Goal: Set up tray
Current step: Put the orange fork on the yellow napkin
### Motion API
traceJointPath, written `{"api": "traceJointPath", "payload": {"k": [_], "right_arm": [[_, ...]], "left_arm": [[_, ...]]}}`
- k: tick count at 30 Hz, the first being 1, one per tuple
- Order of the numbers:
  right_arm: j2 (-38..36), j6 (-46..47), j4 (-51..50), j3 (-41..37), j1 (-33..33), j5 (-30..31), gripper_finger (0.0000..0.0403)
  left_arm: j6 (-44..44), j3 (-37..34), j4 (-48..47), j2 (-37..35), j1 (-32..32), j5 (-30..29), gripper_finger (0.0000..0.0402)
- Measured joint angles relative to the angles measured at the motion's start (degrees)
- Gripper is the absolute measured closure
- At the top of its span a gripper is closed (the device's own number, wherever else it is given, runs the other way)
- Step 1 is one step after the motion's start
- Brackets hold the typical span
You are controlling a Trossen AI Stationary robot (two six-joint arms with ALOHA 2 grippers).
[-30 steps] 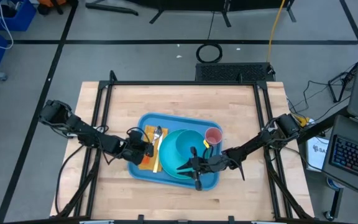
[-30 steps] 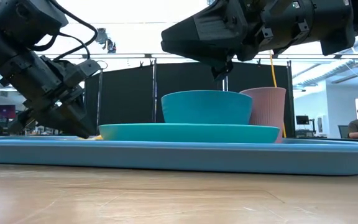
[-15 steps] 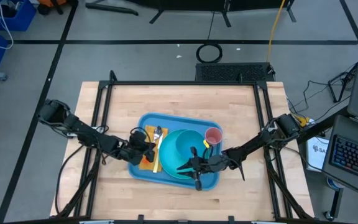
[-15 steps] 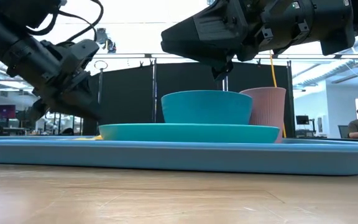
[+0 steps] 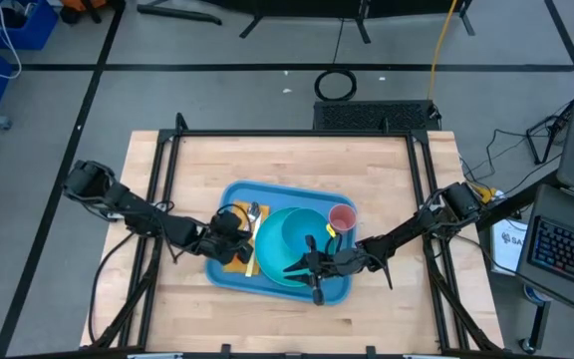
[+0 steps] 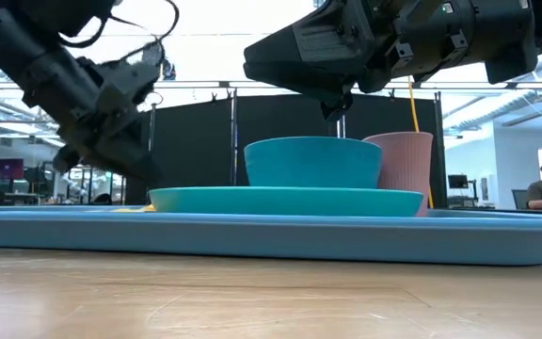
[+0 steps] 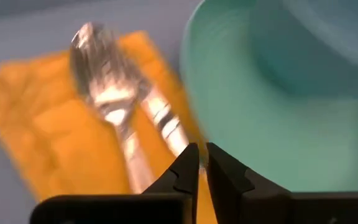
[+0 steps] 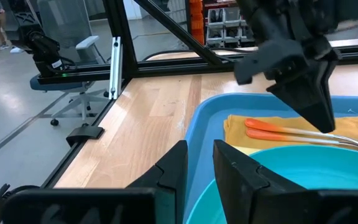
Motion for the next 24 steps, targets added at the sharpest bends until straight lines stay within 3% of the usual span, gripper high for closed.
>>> {"api": "traceJointPath", "payload": {"k": [5,24], "right_arm": [[0.0,0.0,-0.1,0.0,0.0,0.0,0.0332],[1.4,0.7,1.3,0.0,0.0,0.0,0.0332]], "left_arm": [[-1.9,-0.3,-3.0,0.0,1.5,3.1,0.0397],[-1.4,-0.3,-2.1,3.5,4.0,7.3,0.0397]]}}
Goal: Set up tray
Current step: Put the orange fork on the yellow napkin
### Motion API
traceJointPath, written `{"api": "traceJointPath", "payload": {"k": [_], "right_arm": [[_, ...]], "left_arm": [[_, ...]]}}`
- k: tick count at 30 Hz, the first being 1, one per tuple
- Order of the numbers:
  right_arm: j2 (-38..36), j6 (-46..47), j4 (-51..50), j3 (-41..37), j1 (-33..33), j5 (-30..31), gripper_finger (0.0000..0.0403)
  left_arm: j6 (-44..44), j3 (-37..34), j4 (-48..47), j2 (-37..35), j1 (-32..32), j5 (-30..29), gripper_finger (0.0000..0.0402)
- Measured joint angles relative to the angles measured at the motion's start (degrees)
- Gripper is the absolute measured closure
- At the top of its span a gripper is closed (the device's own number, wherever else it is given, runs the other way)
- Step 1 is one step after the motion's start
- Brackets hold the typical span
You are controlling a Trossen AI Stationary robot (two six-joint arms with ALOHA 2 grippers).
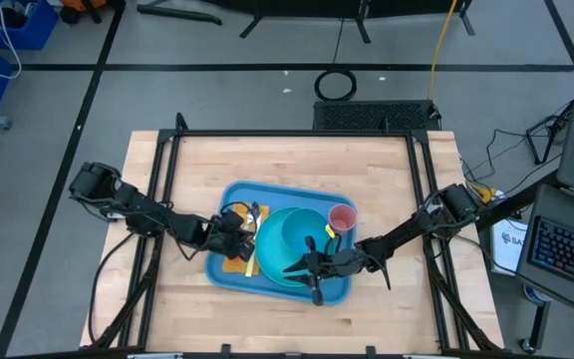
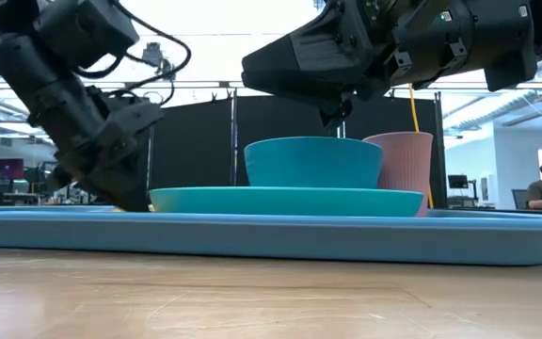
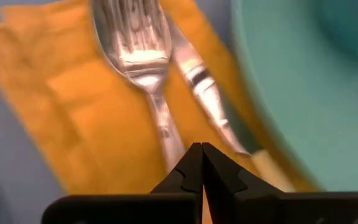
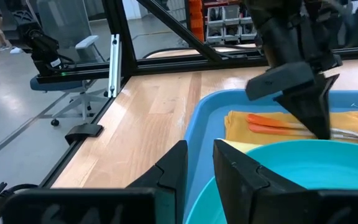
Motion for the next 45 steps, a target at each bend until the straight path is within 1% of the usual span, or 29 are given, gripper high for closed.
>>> {"api": "traceJointPath", "payload": {"k": [4,10,16,19,22,26,29,31,37,41,45], "right_arm": [[0.0,0.0,0.1,0.0,0.0,0.0,0.0332],[0.0,-0.1,0.1,0.0,0.0,0.0,0.0332],[0.0,-0.2,0.0,0.0,0.0,0.0,0.0332],[0.0,0.0,0.1,0.0,0.0,0.0,0.0332],[0.0,0.0,0.0,0.0,0.0,0.0,0.0332],[0.0,0.0,0.0,0.0,0.0,0.0,0.0332],[0.0,0.0,0.0,0.0,0.0,0.0,0.0332],[0.0,0.0,0.0,0.0,0.0,0.0,0.0332],[0.0,0.0,0.0,0.0,0.0,0.0,0.0332],[0.0,0.0,0.0,0.0,0.0,0.0,0.0332],[0.0,0.0,-0.1,0.0,0.0,0.0,0.0332]], "left_arm": [[-0.7,0.0,0.5,-0.2,0.0,-1.7,0.0387],[-1.2,0.0,-0.2,-0.2,0.1,-2.7,0.0398],[-2.0,0.0,-1.2,-0.2,0.1,-4.5,0.0391],[-3.5,0.0,-2.8,-0.2,0.1,-4.1,0.0398],[-5.9,0.0,-4.5,-0.2,0.1,-4.4,0.0392],[-5.9,0.0,-4.6,-0.2,-0.5,-5.9,0.0386],[-6.8,0.0,-5.1,-0.2,-0.9,-7.6,0.0392],[-8.4,0.0,-5.7,-0.2,-1.3,-8.4,0.0398],[-13.1,0.0,-9.1,-0.2,-1.5,-9.7,0.0391],[-13.3,0.0,-8.5,-0.2,-2.1,-10.6,0.0398],[-13.6,0.0,-8.7,-0.2,-2.6,-10.5,0.0392]]}}
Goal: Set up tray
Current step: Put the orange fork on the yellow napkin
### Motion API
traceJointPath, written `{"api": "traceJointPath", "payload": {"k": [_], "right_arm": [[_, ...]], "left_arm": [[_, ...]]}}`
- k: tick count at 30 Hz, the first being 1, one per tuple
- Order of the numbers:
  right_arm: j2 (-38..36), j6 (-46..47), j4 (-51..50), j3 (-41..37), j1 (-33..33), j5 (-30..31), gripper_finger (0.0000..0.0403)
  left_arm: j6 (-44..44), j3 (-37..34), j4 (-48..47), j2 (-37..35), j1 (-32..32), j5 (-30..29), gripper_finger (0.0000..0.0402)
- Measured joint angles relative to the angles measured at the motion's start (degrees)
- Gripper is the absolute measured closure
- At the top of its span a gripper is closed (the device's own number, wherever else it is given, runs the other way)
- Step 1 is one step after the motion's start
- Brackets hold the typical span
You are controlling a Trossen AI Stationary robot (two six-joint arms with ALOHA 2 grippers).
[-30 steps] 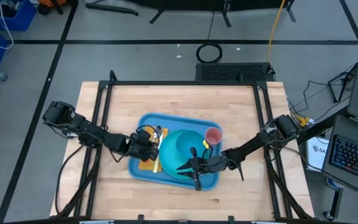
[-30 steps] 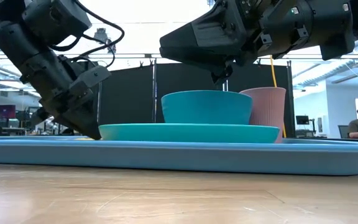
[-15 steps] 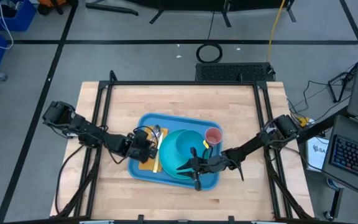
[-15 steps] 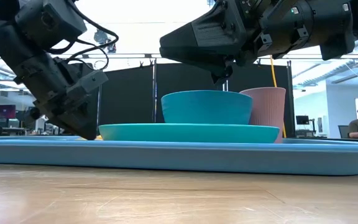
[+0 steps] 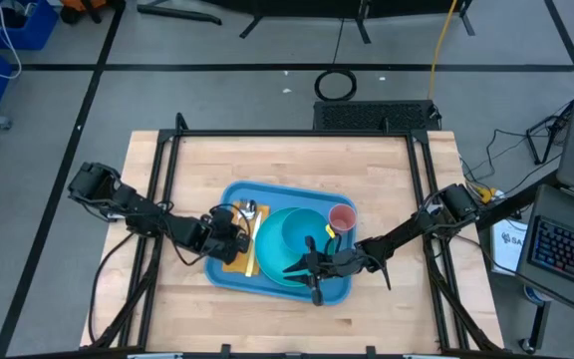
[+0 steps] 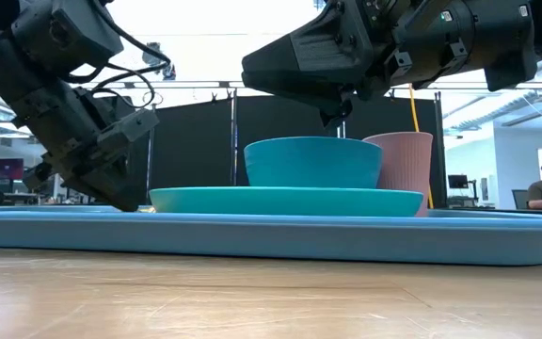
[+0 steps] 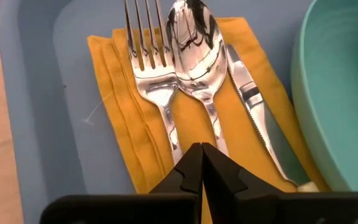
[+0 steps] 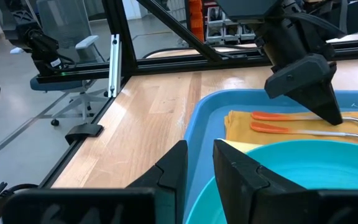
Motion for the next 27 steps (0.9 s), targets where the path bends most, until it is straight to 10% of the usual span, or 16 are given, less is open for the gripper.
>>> {"api": "traceJointPath", "payload": {"k": [27], "right_arm": [[0.0,-1.0,0.6,0.0,0.0,0.0,0.0332]], "left_arm": [[7.8,0.0,9.3,-0.9,-3.0,-5.8,0.0394]]}}
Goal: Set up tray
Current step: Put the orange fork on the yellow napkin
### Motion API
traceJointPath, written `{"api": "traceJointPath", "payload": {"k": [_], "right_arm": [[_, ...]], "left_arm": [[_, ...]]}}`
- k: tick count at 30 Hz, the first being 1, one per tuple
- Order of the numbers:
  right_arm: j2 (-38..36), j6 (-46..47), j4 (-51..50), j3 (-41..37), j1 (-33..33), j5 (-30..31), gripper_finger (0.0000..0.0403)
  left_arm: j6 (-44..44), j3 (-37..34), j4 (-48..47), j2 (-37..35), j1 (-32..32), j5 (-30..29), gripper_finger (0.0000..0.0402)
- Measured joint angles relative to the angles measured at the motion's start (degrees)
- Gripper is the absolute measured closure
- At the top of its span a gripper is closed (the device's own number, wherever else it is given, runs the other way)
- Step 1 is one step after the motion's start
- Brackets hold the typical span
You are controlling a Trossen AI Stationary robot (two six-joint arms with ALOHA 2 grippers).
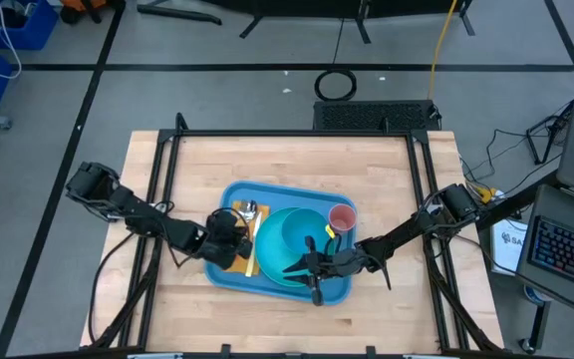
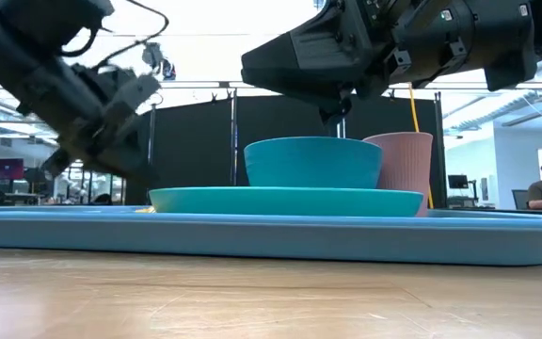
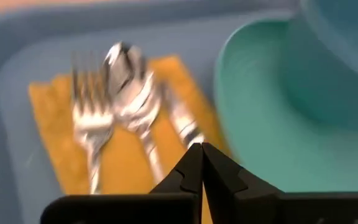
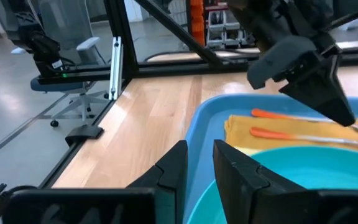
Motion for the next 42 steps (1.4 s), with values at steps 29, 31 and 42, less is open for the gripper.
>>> {"api": "traceJointPath", "payload": {"k": [29,31,42], "right_arm": [[0.0,-1.2,6.0,0.0,-0.2,4.6,0.0332],[0.0,-1.2,6.0,0.0,-0.1,4.5,0.0332],[0.0,-1.2,5.1,0.0,0.6,4.5,0.0332]], "left_arm": [[6.0,0.0,-20.9,-8.9,-3.7,-0.9,0.0394],[5.9,0.0,-21.2,-8.9,-3.7,-0.9,0.0386],[0.9,0.0,-21.5,-8.9,-0.3,4.5,0.0384]]}}
